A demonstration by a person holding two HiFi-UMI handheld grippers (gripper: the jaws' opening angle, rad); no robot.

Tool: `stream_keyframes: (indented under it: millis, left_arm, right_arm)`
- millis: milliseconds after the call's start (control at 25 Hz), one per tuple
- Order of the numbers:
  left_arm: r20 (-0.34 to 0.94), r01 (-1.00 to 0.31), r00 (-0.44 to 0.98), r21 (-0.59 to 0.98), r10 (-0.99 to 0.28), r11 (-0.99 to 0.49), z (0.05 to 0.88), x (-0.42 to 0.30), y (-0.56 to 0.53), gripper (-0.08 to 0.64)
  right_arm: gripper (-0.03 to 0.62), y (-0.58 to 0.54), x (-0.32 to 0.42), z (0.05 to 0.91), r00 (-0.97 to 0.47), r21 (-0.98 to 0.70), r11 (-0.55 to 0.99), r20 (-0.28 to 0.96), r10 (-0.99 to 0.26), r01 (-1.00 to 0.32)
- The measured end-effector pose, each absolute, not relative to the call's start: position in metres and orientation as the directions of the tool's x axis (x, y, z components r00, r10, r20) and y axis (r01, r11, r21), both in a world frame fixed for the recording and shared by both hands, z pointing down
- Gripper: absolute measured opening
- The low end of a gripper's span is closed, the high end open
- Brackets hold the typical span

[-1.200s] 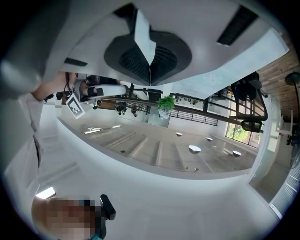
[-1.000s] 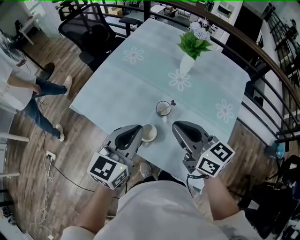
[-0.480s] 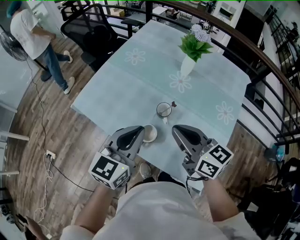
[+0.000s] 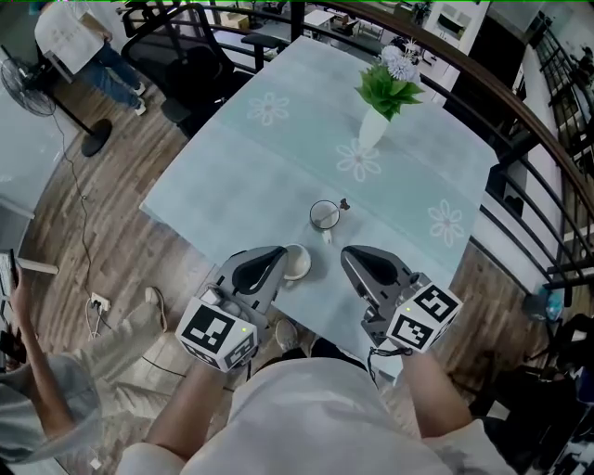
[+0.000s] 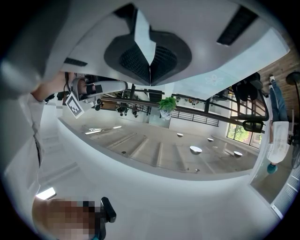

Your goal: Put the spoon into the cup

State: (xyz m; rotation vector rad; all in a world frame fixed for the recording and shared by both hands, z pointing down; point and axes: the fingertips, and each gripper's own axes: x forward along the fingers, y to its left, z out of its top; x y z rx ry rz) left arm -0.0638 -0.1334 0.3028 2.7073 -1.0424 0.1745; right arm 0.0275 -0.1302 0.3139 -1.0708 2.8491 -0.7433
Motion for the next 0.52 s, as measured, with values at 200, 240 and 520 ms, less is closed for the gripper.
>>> stream_keyframes:
  millis: [200,240,520]
  left_arm:
    - [0.199,-0.674,0.738,0.179,-0.644,-0.717,0.3054,-0.0625,-0.1332,0.021]
    - [0.200,-0.674,0.738,0.179,-0.644,-0.717,0.3062,-0.0619,-0.1330,0.021]
    - [0.204,-0.672,0.740,0.183,-0.641,-0.717,0.3083,-0.0537,-0.1350,0.021]
  right_arm:
    - [0.023,-0.1300,0.0274,0.3175,-0.768,-0.437,0.653,0.163,-0.619,-0.619]
    - [0.023,-0.1300,0.0279,0.3183,-0.768,-0.438,0.652,0.164,-0.619,-0.619]
    - [0.023,-0.1329,0.0361,0.3224,-0.765,-0.436,0.648,0.176,-0.620,-0.625]
